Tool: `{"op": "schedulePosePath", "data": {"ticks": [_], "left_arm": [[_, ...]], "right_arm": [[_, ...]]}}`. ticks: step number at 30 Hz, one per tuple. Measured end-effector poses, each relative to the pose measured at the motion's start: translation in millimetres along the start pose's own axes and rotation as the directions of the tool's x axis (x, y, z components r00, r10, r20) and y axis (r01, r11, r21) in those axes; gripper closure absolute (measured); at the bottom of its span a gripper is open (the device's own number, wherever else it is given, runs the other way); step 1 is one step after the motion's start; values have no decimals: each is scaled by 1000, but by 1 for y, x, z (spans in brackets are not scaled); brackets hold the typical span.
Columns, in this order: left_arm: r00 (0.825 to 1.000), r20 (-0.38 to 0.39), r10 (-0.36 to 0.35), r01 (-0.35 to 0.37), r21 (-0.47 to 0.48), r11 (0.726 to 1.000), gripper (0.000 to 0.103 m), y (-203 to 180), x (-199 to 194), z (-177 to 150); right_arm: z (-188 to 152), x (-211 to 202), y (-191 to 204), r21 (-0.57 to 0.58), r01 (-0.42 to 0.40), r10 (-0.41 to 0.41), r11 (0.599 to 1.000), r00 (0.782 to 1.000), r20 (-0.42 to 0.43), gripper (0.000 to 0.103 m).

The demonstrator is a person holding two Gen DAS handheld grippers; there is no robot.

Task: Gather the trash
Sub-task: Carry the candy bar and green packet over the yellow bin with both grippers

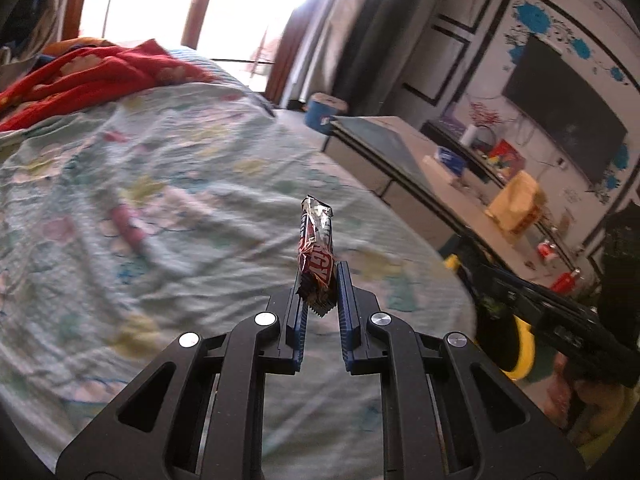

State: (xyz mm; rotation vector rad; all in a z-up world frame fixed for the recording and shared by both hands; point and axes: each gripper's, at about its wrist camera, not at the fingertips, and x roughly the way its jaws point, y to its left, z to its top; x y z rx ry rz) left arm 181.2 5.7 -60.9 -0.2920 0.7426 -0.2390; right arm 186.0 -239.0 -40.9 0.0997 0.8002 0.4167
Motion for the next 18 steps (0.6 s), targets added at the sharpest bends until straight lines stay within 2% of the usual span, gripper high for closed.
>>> {"op": "schedulePosePath", "data": {"ticks": [7, 18], "left_arm": [[996, -11, -86, 87, 75, 993, 94, -49, 1, -3], [984, -74, -160, 172, 186, 967, 94, -111, 18, -16]], "right_arm": [[2, -23, -35, 49, 49, -51, 998, 998, 38, 78], [-3, -55, -98, 163, 124, -138, 979, 987, 78, 78]]}}
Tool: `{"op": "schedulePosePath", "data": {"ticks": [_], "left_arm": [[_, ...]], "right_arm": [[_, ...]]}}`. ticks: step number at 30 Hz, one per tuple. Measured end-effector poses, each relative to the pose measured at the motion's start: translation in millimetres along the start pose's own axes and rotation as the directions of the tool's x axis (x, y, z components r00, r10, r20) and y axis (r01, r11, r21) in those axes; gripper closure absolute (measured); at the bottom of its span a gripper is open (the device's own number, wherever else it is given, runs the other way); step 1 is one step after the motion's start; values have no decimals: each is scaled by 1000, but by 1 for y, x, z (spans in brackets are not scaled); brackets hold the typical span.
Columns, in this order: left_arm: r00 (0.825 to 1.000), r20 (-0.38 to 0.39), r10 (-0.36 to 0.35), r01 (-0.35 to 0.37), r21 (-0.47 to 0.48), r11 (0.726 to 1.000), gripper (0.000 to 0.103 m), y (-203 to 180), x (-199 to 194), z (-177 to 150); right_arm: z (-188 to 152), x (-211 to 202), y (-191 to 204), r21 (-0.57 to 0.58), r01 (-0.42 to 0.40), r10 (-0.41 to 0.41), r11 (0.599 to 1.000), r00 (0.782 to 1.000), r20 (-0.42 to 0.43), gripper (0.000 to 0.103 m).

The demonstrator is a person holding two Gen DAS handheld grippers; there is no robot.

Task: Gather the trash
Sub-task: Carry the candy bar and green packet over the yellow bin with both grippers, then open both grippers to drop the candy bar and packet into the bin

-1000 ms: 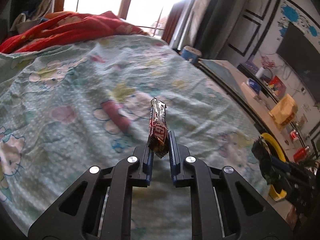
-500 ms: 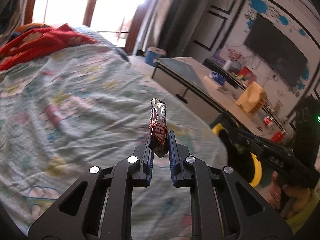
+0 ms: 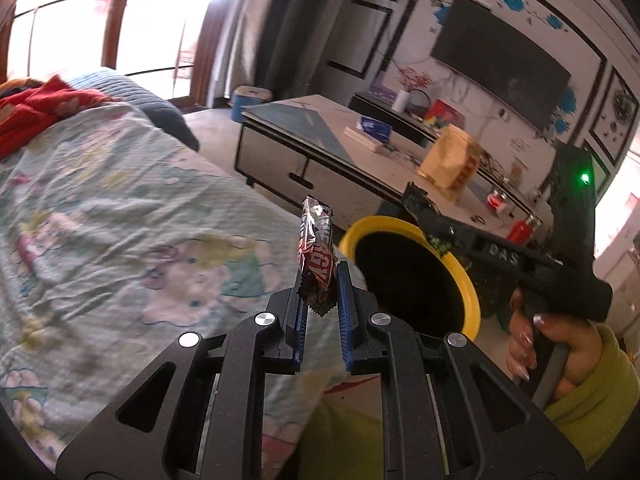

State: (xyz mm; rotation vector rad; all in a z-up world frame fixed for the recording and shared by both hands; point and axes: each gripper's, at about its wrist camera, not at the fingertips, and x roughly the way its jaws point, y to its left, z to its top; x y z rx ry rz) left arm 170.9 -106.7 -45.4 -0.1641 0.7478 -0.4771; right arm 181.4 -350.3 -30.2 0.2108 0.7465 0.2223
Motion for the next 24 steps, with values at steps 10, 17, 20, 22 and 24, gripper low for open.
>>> {"op": "schedulePosePath", "data": {"ticks": [10, 17, 20, 22, 24], "left_arm": [[996, -61, -70, 76, 101, 992, 94, -46, 35, -4], [987, -113, -115, 130, 142, 981, 94, -73, 64, -9], [985, -129, -115, 136, 164, 977, 94, -81, 75, -11], [982, -145, -119, 142, 162, 977, 94, -85, 83, -12], [979, -160, -122, 148, 160, 976, 94, -89, 90, -13]], "right_arm": [[-1, -11, -66, 116, 85, -85, 990, 996, -3, 77], [-5, -15, -111, 200, 112, -108, 973, 994, -29, 76], [-7, -15, -123, 226, 111, -104, 968, 994, -42, 74], [-7, -15, -133, 240, 111, -103, 964, 994, -46, 74], [-9, -14, -142, 258, 105, -94, 960, 994, -57, 74]]}}
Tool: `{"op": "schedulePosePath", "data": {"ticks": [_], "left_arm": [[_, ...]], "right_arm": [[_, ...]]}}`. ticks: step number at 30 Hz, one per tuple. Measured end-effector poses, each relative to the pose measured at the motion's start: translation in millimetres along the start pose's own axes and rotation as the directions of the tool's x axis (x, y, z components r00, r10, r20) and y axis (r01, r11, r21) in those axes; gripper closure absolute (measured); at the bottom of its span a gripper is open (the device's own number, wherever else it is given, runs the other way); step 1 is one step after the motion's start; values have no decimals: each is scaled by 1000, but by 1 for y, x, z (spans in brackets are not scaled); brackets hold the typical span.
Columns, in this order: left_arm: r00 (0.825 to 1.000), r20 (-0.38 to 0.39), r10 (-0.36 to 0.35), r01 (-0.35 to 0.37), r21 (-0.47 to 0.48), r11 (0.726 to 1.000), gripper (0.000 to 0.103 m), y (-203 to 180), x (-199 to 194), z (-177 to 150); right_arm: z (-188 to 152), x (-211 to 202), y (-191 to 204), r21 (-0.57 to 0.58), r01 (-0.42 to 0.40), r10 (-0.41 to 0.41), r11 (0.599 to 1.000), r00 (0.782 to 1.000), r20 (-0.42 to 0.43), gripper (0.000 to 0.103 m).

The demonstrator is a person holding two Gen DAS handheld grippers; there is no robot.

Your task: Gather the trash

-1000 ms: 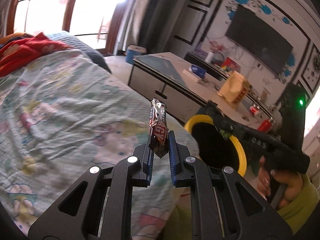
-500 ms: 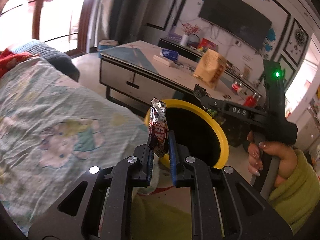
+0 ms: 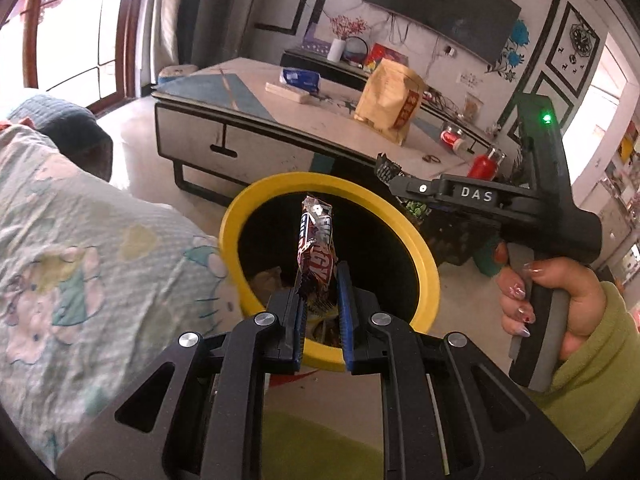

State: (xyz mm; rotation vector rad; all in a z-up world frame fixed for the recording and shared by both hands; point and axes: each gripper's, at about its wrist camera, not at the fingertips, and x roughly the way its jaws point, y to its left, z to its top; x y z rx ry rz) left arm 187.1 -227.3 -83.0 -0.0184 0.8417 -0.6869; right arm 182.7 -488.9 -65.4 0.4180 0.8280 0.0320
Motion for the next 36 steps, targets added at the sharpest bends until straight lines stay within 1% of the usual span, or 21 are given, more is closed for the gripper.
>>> {"op": "schedulePosePath", "data": {"ticks": [5, 7, 9, 12, 13, 14, 15, 17, 18, 19, 21, 22, 23, 24, 26, 27, 30, 33, 34, 36], "left_arm": [[999, -53, -3, 3, 0, 1000, 93, -3, 28, 3], [997, -71, -7, 7, -5, 1000, 93, -2, 36, 4], [996, -87, -1, 1, 0, 1000, 93, -2, 45, 5], [996, -93, 3, -2, 13, 1000, 80, -4, 50, 6], [996, -93, -5, 6, 13, 1000, 73, -4, 51, 6], [996, -91, -9, 11, 17, 1000, 68, -5, 52, 7], [996, -91, -4, 6, 23, 1000, 65, -6, 52, 6], [996, -87, 11, -8, 33, 999, 52, -6, 50, 6], [996, -83, 17, -15, 29, 999, 49, -4, 48, 6], [997, -77, 19, -17, 27, 999, 43, -3, 45, 6], [998, -46, 37, -36, 22, 999, 38, 1, 35, 6], [998, -35, 46, -46, 15, 999, 28, 3, 30, 6], [998, -26, 56, -55, 5, 998, 19, 6, 26, 6], [998, -17, 67, -67, -8, 998, 17, 10, 19, 6], [995, 6, 95, -95, -25, 995, 11, 17, 6, 5], [993, 23, 119, -118, -35, 992, 11, 22, -4, 4], [981, 70, 181, -175, -75, 982, 11, 37, -32, 2], [969, 105, 224, -212, -111, 971, 11, 51, -58, -1], [961, 124, 245, -230, -128, 965, 11, 58, -73, -4], [952, 145, 270, -248, -154, 956, 11, 65, -90, -9]], "right_arm": [[-1, 2, -12, 35, -29, 30, 999, 999, -14, 70], [-3, 4, -16, 41, -28, 29, 999, 999, -22, 68], [-2, 5, -18, 46, -37, 38, 998, 999, -32, 63], [-3, 4, -21, 60, -38, 40, 998, 999, -32, 59], [-3, 4, -23, 69, -41, 43, 997, 999, -32, 57], [-3, 4, -23, 69, -41, 43, 997, 999, -32, 53], [-3, 3, -26, 78, -45, 47, 996, 998, -31, 49], [-4, 2, -30, 100, -53, 57, 994, 998, -32, 47], [-4, 1, -31, 104, -51, 55, 993, 998, -35, 46], [-4, 0, -31, 104, -48, 52, 993, 998, -34, 45], [-4, -5, -30, 101, -37, 40, 994, 999, -27, 40], [-4, -10, -29, 99, -31, 33, 995, 999, -18, 37], [-5, -14, -27, 97, -28, 29, 995, 1000, -11, 32], [-5, -20, -24, 92, -21, 21, 996, 1000, 3, 28], [-5, -28, -16, 76, -18, 17, 997, 1000, 20, 24], [-5, -35, -7, 61, -19, 17, 998, 999, 36, 19], [-6, -49, 12, 36, -8, 5, 999, 997, 80, 10], [-15, -61, 39, 0, -16, 16, 1000, 993, 115, 6], [-19, -64, 47, -8, -18, 19, 1000, 992, 128, 6], [-31, -68, 65, -29, -20, 24, 999, 989, 146, 6]]}}
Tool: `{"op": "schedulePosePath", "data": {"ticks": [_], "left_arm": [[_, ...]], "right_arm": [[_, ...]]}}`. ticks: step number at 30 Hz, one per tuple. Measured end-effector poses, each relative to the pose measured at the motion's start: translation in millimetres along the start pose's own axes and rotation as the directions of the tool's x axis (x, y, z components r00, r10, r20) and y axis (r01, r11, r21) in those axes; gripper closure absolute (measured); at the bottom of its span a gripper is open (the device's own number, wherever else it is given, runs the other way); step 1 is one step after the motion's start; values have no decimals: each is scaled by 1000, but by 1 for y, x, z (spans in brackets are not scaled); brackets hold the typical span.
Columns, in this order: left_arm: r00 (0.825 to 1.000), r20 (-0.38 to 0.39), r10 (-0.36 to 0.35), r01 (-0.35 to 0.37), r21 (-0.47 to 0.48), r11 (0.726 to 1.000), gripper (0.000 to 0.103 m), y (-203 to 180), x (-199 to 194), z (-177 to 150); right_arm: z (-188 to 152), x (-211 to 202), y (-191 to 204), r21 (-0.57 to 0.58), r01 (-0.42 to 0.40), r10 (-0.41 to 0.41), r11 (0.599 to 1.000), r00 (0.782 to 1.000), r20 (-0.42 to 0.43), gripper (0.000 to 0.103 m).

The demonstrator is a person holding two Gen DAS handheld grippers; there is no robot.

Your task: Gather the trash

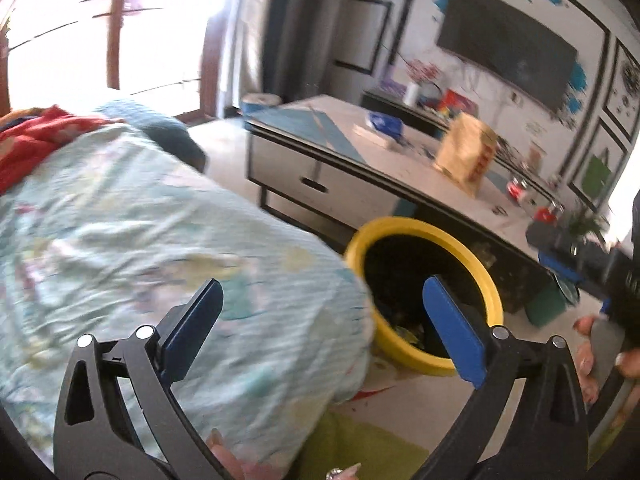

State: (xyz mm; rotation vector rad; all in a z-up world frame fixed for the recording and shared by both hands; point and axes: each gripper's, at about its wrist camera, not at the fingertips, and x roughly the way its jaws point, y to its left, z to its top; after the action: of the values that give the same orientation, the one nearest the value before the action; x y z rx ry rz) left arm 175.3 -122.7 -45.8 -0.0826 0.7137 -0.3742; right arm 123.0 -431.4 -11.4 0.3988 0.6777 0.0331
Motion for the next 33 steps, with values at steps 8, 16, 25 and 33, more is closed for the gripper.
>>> {"op": "schedulePosePath", "data": {"ticks": [8, 16, 25, 33], "left_arm": [[985, 104, 138, -133, -56, 990, 11, 50, -79, -20], [955, 200, 220, -206, -89, 974, 11, 70, -138, -55], [924, 316, 215, -195, -95, 976, 11, 70, -170, -75], [917, 334, 219, -197, -100, 975, 11, 71, -173, -75]], "right_arm": [[-40, -18, 73, -191, 2, 29, 982, 987, 160, 6], [-86, -43, 124, -300, 15, 86, 954, 942, 323, 6], [-113, -61, 145, -394, 70, 120, 916, 891, 438, 6], [-118, -60, 151, -410, 46, 136, 911, 905, 403, 6]]}}
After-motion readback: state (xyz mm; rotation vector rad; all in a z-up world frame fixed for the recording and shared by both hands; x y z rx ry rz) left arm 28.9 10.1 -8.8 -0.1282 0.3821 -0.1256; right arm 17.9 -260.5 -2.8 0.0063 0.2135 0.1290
